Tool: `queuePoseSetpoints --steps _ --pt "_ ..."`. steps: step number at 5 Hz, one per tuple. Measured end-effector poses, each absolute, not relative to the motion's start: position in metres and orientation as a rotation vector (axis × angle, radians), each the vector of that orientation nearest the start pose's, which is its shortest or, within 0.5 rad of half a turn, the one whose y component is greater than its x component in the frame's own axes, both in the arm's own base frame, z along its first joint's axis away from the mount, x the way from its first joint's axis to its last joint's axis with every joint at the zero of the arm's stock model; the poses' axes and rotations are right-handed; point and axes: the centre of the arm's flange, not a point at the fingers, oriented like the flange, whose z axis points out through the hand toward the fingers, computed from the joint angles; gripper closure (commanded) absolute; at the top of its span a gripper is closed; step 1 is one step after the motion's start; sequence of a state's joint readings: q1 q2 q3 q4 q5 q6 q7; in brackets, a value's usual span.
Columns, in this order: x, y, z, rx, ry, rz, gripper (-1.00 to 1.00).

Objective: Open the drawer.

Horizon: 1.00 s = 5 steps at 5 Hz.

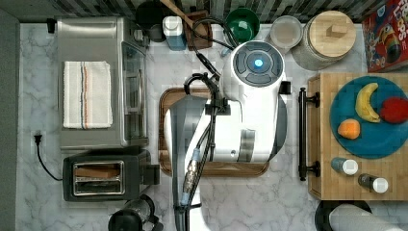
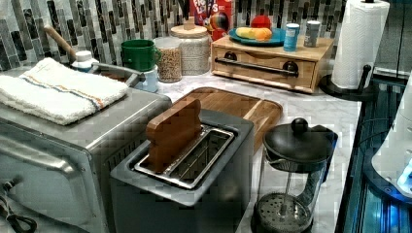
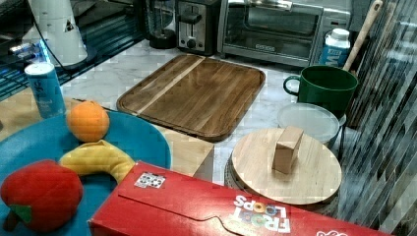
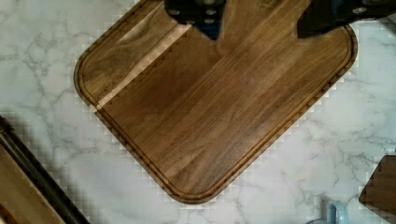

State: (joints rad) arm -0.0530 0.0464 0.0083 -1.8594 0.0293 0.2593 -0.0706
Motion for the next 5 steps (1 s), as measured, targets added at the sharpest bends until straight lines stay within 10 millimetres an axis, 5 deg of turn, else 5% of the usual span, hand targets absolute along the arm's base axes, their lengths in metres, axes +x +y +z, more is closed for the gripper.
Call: queuePoseSetpoints --steps 3,4,5 --pt "0.564 -0.042 0.472 -2.913 1.221 0.163 -1.0" --pt "0.566 -0.045 0.465 -2.947 1.115 0.129 -1.0" --pt "0.563 -0.049 0.455 -3.085 0.826 0.069 -1.0"
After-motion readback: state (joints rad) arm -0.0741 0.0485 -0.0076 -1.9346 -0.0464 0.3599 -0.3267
